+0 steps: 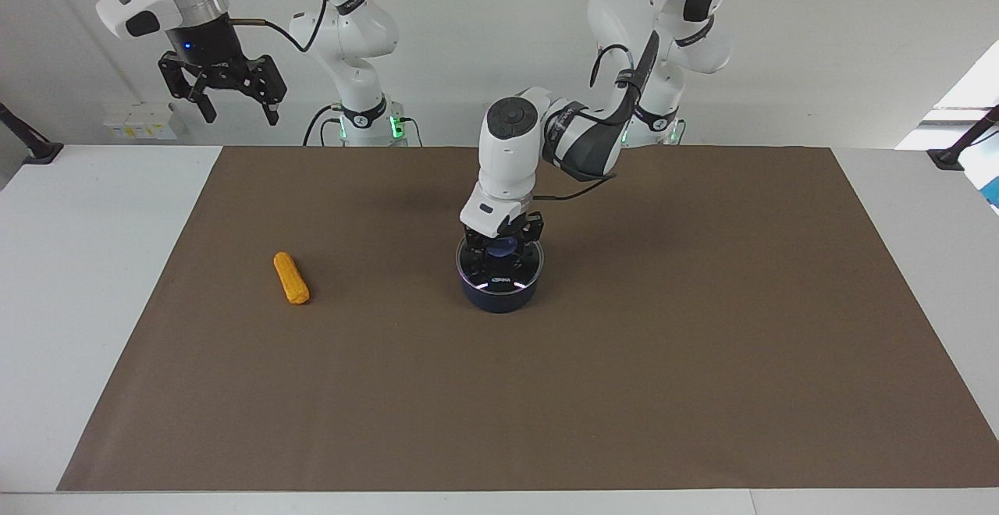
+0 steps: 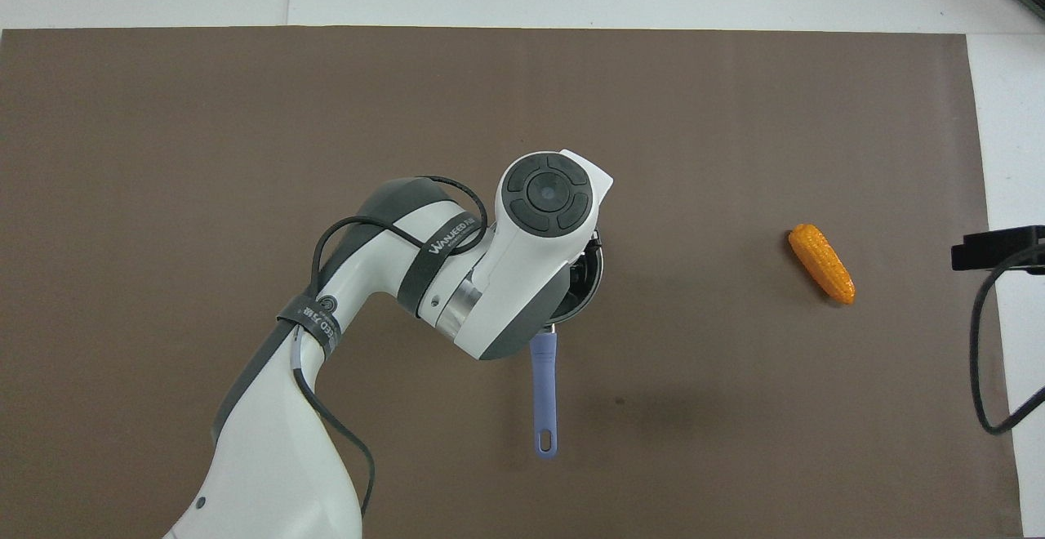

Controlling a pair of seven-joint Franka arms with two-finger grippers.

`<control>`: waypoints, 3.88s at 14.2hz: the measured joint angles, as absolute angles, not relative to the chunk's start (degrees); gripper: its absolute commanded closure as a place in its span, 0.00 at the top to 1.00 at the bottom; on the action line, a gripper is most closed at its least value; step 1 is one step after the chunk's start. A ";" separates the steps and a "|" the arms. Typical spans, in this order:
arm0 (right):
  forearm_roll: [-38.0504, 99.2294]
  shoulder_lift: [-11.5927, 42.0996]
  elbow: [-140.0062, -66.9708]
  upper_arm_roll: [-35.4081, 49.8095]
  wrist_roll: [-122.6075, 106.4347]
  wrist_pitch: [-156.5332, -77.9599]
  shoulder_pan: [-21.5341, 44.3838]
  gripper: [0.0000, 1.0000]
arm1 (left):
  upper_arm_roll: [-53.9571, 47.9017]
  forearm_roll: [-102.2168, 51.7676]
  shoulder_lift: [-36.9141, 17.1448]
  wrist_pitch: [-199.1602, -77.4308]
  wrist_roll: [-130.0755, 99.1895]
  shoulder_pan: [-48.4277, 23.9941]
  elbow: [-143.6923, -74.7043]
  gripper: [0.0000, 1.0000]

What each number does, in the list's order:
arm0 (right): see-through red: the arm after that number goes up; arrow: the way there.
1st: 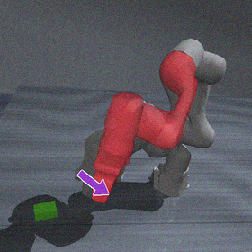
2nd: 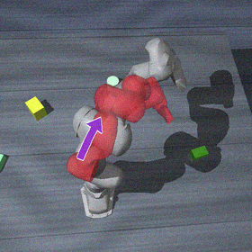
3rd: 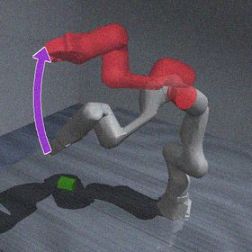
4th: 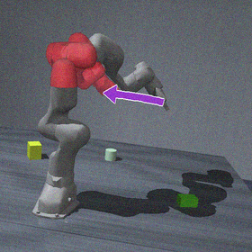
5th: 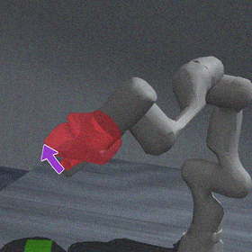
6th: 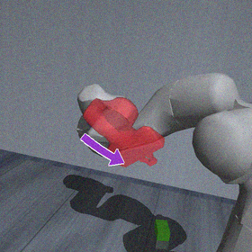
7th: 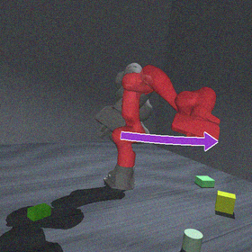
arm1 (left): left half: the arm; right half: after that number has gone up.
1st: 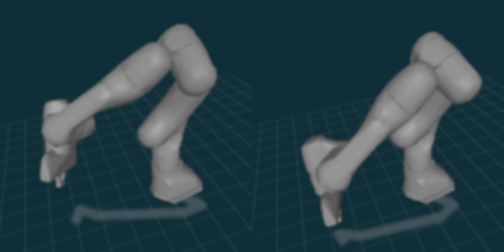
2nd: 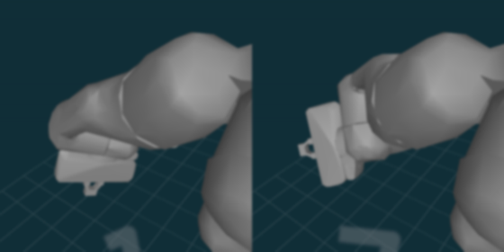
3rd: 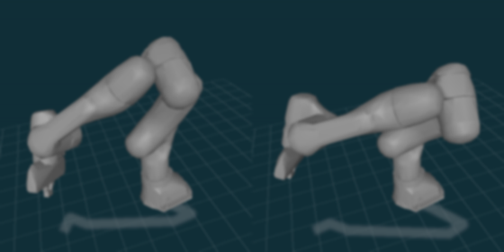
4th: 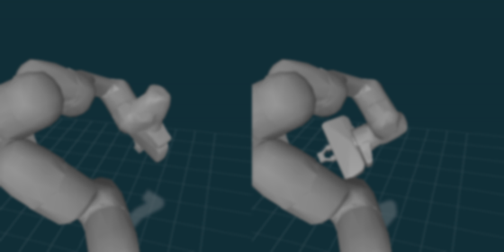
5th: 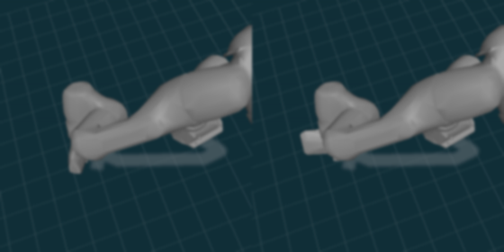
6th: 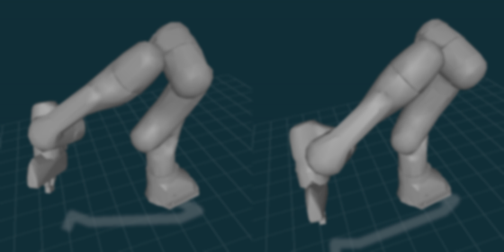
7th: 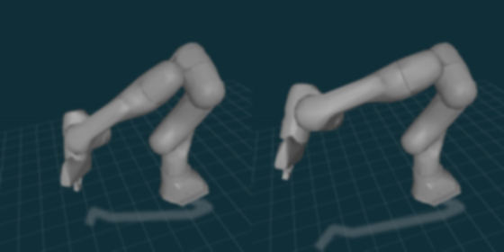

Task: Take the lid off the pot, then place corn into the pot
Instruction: 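Lift the glass lid off the saucepan and carry it aside, then set the lid down with the left gripper while the right gripper reaches the corn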

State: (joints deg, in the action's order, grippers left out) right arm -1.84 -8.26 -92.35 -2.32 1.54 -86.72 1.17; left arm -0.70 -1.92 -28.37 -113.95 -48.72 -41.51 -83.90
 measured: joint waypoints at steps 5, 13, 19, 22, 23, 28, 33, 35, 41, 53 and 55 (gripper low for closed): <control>-1.84 -8.26 -92.35 -2.32 1.54 -86.72 1.17 1.00 | -0.35 -4.07 -27.45 -113.95 -48.73 -41.48 -83.77 0.00; -1.84 -8.26 -92.35 -2.32 1.54 -86.72 1.17 1.00 | 1.34 -4.06 -23.12 -110.39 -41.01 -38.44 -83.78 0.00; -1.84 -8.26 -92.35 -2.32 1.54 -86.72 1.17 1.00 | 1.56 -4.06 -21.80 -106.98 -22.89 -29.82 -85.57 0.00; -1.84 -8.26 -92.35 -2.32 1.54 -86.72 1.17 1.00 | 1.59 -4.06 -20.88 -107.03 -14.22 -25.65 -88.17 0.00; -1.84 -8.26 -92.35 -2.32 1.54 -86.72 1.17 1.00 | 1.59 -4.06 -20.72 -107.11 -11.83 -24.40 -88.76 0.00; -1.84 -8.26 -92.35 -2.32 1.54 -86.72 1.17 1.00 | 1.62 -4.06 -18.88 -111.15 1.77 -18.25 -94.16 0.00; -1.84 -8.26 -92.35 -2.32 1.54 -86.72 1.17 1.00 | 1.60 -4.34 -16.74 -112.74 15.62 -11.45 -98.93 0.00; -1.84 -8.26 -92.35 -2.27 1.54 -86.65 1.18 1.00 | 1.59 -4.42 -16.07 -112.79 20.60 -9.23 -100.37 0.00; -1.77 -8.26 -92.69 -2.18 -5.47 -86.26 1.15 1.00 | 1.61 -5.08 -11.21 -115.52 35.46 -0.77 -110.08 0.00; -1.74 11.01 -107.24 -2.76 -34.23 -120.64 -2.39 1.00 | 1.75 -5.27 -1.69 -128.94 50.49 8.47 -131.82 1.00; -1.74 14.36 -108.81 -2.76 -35.78 -123.77 -2.67 1.00 | 1.74 -5.33 -1.68 -129.23 50.43 8.61 -132.13 1.00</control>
